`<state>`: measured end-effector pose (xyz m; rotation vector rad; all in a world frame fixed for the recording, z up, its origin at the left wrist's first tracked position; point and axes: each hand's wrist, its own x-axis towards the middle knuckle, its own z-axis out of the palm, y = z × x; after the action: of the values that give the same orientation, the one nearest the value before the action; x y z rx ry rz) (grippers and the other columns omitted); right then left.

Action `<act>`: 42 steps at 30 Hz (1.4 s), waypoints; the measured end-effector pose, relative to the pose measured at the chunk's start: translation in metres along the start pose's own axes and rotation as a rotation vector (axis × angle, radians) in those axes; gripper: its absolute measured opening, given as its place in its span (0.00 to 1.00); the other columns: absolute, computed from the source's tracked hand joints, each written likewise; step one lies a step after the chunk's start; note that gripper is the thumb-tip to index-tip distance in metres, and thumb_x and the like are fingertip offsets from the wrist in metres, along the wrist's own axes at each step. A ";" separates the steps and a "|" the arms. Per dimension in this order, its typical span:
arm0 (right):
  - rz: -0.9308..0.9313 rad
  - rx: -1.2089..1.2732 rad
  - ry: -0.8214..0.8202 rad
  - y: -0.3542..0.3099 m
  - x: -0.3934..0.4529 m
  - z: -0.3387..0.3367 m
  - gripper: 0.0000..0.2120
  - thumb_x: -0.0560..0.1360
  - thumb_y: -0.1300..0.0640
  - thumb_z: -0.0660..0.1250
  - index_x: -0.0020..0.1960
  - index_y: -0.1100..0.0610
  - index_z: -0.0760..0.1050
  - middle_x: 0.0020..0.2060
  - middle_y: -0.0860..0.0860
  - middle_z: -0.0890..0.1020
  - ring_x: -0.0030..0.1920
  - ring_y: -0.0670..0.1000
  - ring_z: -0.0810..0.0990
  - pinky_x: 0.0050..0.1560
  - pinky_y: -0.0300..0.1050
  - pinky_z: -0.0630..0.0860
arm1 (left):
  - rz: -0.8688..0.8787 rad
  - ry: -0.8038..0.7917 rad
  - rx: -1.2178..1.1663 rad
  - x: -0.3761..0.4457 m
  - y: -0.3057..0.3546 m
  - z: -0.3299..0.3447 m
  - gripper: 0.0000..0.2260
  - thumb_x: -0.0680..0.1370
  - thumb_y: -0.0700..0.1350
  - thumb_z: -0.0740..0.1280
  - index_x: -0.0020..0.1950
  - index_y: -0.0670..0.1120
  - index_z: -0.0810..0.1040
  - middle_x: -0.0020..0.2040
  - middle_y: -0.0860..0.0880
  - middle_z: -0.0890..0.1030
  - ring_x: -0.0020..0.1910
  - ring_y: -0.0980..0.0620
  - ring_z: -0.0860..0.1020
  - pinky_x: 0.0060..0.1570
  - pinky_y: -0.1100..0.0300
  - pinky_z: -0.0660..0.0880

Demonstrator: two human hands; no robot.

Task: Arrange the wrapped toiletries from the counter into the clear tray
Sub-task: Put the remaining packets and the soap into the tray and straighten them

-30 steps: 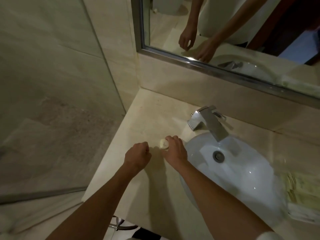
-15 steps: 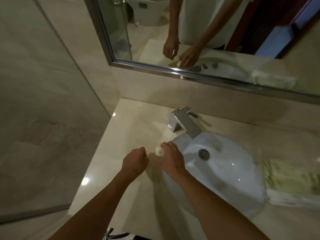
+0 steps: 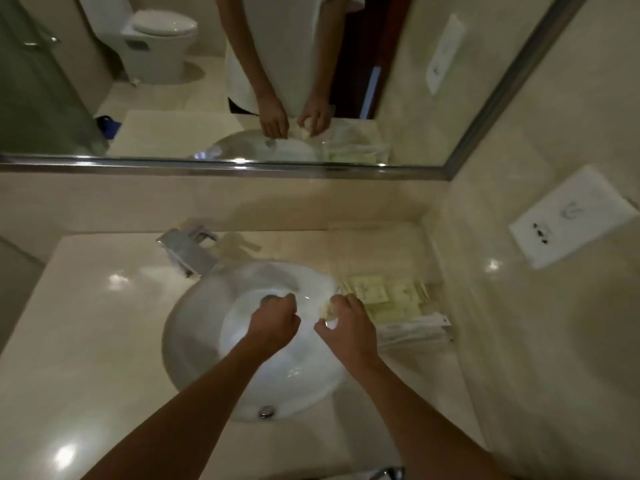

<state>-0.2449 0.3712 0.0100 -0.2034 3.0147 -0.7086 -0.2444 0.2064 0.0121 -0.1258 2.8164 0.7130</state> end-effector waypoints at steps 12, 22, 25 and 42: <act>0.412 0.096 0.019 0.157 0.010 -0.067 0.18 0.67 0.49 0.71 0.55 0.54 0.77 0.53 0.52 0.78 0.52 0.56 0.79 0.43 0.45 0.72 | 0.081 -0.130 0.059 0.015 0.129 0.057 0.07 0.74 0.41 0.59 0.50 0.44 0.73 0.48 0.44 0.81 0.45 0.43 0.78 0.43 0.53 0.75; 0.516 -0.020 0.011 0.193 0.053 -0.065 0.17 0.68 0.51 0.73 0.56 0.54 0.79 0.50 0.54 0.82 0.48 0.55 0.81 0.39 0.41 0.71 | 0.060 -0.110 0.082 0.035 0.130 0.078 0.05 0.75 0.41 0.57 0.47 0.46 0.72 0.48 0.46 0.81 0.39 0.47 0.74 0.35 0.58 0.71; 0.540 -0.103 0.013 0.197 0.057 -0.060 0.23 0.69 0.50 0.73 0.61 0.53 0.74 0.52 0.55 0.82 0.51 0.57 0.82 0.43 0.46 0.76 | 0.048 -0.114 0.067 0.037 0.127 0.082 0.05 0.76 0.41 0.57 0.47 0.46 0.72 0.50 0.45 0.81 0.39 0.49 0.74 0.34 0.59 0.70; 0.389 -0.258 0.065 0.191 0.036 -0.059 0.14 0.75 0.51 0.64 0.60 0.53 0.73 0.53 0.52 0.77 0.47 0.52 0.79 0.36 0.41 0.65 | 0.100 -0.082 0.045 0.032 0.116 0.079 0.12 0.74 0.49 0.66 0.54 0.45 0.73 0.54 0.46 0.78 0.48 0.48 0.75 0.43 0.57 0.74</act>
<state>-0.3067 0.5616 -0.0222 0.3979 3.0560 -0.2987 -0.2760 0.3448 -0.0099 0.0512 2.7737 0.6590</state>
